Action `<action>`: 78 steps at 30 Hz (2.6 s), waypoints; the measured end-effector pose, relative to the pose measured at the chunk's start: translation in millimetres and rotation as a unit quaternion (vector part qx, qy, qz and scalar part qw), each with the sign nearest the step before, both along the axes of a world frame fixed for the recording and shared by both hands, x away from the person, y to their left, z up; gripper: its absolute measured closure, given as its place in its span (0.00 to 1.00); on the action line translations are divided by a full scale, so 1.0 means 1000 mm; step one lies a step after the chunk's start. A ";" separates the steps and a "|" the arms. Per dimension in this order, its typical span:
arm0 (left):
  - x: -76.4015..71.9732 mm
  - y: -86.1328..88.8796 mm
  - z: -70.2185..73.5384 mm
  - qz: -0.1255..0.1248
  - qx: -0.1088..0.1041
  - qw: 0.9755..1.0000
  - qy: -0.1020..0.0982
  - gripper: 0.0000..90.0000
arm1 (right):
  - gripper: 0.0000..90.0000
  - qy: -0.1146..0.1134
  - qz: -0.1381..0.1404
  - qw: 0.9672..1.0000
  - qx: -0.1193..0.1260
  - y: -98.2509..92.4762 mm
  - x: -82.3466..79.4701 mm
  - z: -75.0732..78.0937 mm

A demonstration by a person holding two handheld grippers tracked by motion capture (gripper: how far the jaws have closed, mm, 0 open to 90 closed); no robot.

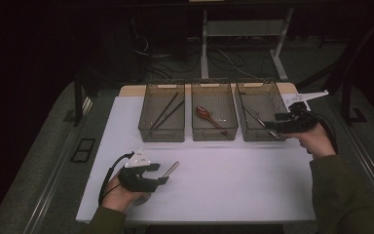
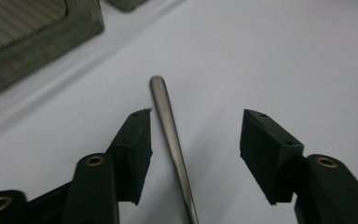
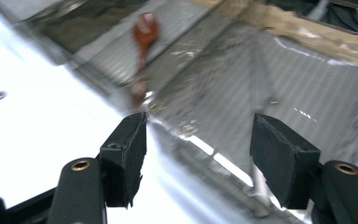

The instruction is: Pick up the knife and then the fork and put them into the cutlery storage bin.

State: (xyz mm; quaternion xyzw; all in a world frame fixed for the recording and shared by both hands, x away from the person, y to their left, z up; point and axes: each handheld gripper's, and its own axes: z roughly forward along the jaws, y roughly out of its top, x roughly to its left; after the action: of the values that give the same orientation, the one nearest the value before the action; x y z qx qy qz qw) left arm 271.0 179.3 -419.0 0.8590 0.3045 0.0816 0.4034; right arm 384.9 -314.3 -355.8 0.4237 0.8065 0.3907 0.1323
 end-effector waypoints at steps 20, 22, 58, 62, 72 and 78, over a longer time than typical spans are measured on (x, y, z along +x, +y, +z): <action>-0.003 0.000 -0.019 -0.015 0.065 0.997 0.043 0.72 | 0.38 -0.016 0.091 0.996 0.013 0.024 -0.075 -0.035; -0.004 -0.001 -0.019 -0.009 0.071 0.997 0.041 0.75 | 0.38 -0.013 0.096 0.995 0.013 0.025 -0.079 -0.038; 0.017 -0.099 0.024 -0.232 0.031 0.972 0.006 0.93 | 0.50 -0.016 0.327 0.944 -0.040 0.128 -0.088 -0.042; 0.017 -0.117 0.028 -0.264 0.024 0.964 0.001 0.93 | 0.57 -0.010 0.365 0.930 -0.054 0.144 -0.088 -0.043; 0.019 -0.137 0.030 -0.299 0.020 0.954 -0.016 0.92 | 0.89 0.024 0.424 0.902 -0.076 0.158 -0.090 -0.051; 0.024 -0.125 0.033 -0.253 -0.022 0.967 -0.020 0.67 | 0.91 0.043 0.412 0.906 -0.088 0.153 -0.087 -0.057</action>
State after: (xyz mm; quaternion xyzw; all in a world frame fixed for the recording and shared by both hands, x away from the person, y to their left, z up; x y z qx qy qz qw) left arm 295.2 53.9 -385.6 0.8972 0.0710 -0.0129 0.4358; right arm 298.0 -160.9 -412.4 0.0571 0.9451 0.3195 -0.0389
